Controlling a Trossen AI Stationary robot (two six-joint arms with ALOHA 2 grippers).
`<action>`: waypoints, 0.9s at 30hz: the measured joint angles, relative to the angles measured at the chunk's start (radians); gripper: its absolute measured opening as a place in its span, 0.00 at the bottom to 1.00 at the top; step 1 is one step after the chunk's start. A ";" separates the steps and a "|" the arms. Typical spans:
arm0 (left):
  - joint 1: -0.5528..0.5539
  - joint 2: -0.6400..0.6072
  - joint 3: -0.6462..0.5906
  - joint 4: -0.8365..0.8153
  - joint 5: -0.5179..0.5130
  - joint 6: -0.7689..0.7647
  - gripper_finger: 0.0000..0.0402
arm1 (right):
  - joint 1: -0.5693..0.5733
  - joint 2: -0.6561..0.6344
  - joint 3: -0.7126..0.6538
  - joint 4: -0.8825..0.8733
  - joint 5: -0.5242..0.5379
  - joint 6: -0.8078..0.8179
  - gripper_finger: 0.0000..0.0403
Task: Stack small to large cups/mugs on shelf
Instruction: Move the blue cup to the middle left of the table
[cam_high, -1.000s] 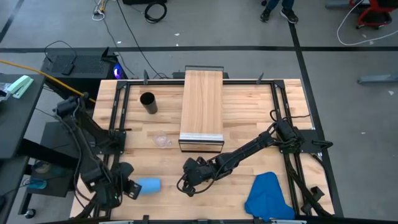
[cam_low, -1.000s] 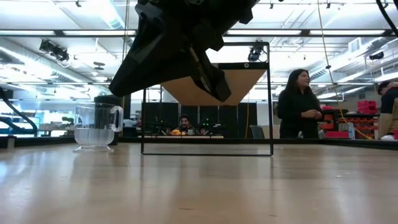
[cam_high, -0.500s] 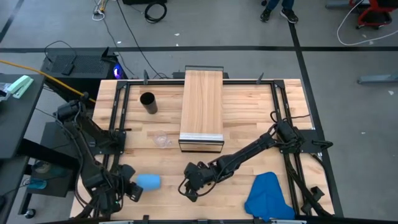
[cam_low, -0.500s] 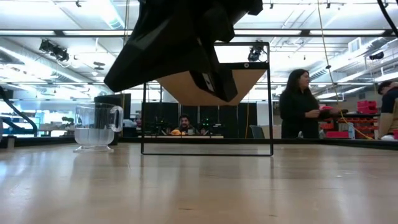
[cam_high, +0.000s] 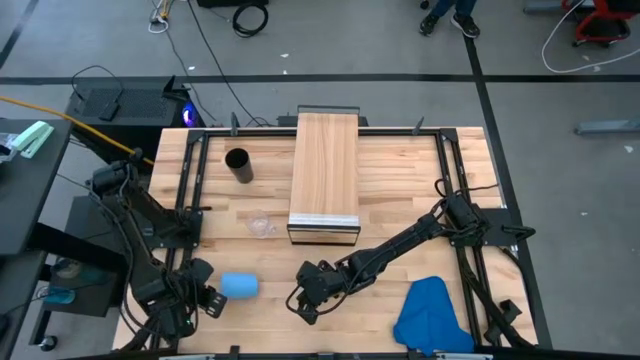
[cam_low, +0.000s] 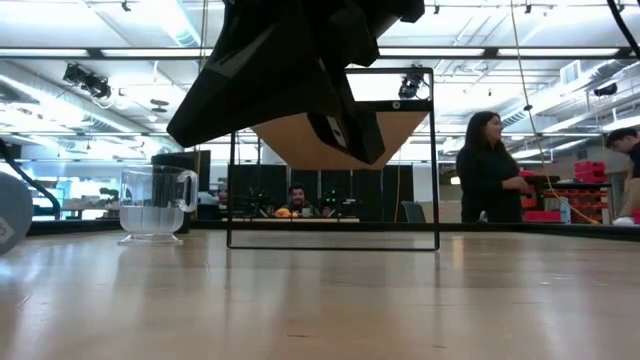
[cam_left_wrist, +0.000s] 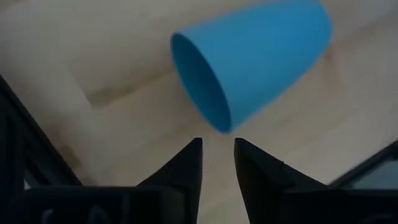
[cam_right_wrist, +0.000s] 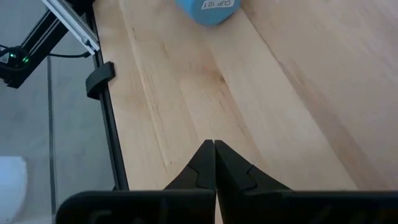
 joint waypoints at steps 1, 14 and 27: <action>0.003 0.001 0.000 -0.005 -0.013 0.002 0.26 | 0.000 0.000 0.000 0.000 0.000 0.003 0.01; 0.009 0.009 -0.141 0.189 -0.076 0.004 0.30 | 0.001 0.000 0.000 0.000 0.000 0.027 0.02; 0.005 0.009 -0.170 0.274 -0.189 0.019 0.33 | 0.000 0.000 0.000 0.000 0.000 0.068 0.02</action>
